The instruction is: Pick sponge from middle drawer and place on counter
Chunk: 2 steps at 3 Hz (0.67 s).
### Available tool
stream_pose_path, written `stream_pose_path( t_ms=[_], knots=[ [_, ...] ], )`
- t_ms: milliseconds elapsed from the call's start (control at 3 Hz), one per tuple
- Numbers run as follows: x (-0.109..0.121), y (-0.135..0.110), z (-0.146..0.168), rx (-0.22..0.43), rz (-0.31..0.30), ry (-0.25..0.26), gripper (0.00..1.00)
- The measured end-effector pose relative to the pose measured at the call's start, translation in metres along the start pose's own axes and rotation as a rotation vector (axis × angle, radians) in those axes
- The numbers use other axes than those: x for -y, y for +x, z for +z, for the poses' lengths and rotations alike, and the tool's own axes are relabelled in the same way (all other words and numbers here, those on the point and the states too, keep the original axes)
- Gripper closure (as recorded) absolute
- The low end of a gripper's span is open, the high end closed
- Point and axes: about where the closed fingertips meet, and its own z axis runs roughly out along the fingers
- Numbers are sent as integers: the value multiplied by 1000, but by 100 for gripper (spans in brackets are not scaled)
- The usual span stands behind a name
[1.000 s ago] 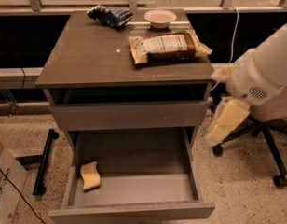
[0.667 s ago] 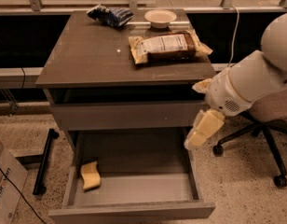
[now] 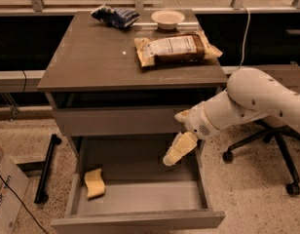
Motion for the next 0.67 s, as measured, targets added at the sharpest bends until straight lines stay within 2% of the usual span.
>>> stream_pose_path(
  t_ms=[333, 667],
  knots=[
    [0, 2, 2, 0, 3, -3, 0],
    [6, -2, 30, 56, 6, 2, 0]
  ],
)
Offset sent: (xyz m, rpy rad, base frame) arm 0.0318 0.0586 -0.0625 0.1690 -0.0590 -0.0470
